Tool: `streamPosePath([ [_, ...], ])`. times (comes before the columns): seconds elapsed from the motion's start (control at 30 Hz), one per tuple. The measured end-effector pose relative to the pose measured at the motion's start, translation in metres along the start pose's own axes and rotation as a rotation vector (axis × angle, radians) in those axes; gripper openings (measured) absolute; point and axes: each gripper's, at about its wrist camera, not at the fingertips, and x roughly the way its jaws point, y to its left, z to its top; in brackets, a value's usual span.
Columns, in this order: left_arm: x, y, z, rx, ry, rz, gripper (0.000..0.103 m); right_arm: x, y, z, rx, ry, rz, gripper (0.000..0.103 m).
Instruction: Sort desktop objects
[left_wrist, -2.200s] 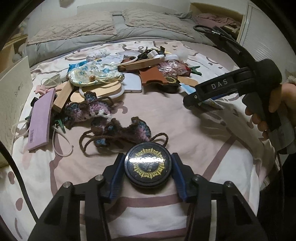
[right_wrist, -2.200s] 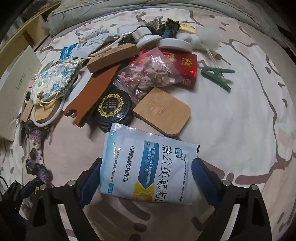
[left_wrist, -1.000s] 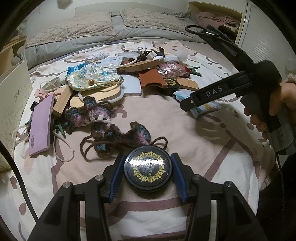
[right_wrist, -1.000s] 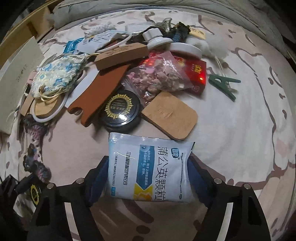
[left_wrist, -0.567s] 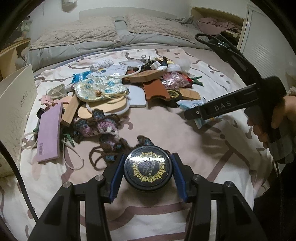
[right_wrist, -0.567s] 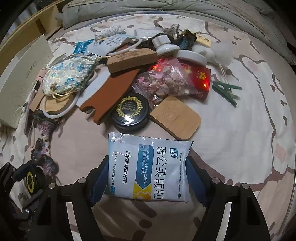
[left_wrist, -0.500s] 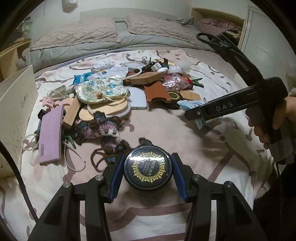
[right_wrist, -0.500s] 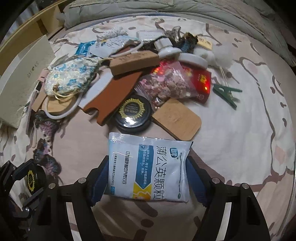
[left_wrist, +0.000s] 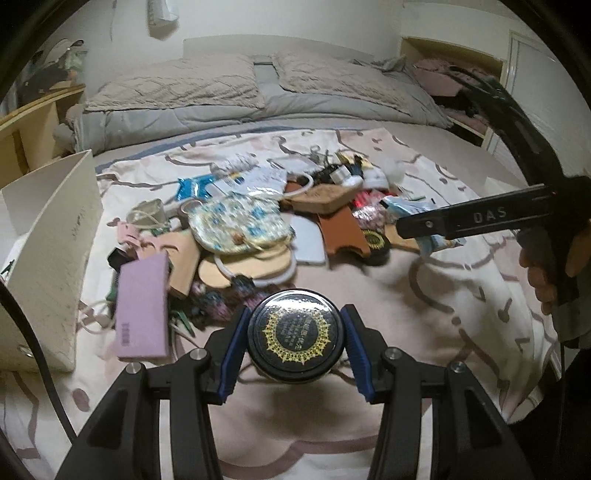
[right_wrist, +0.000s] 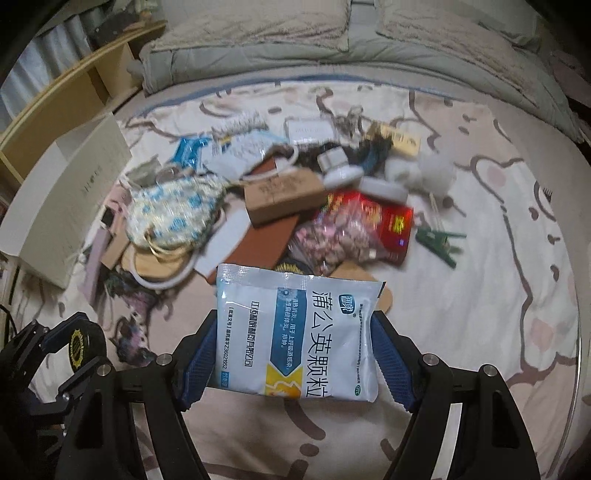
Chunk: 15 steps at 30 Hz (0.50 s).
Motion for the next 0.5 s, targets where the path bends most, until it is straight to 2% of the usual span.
streamPosePath([
  [0.5,-0.019,0.025,0.041,-0.047,-0.083,0.045,0.05,-0.035,0.022,0.03,0.004,-0.111,0.063,0.078],
])
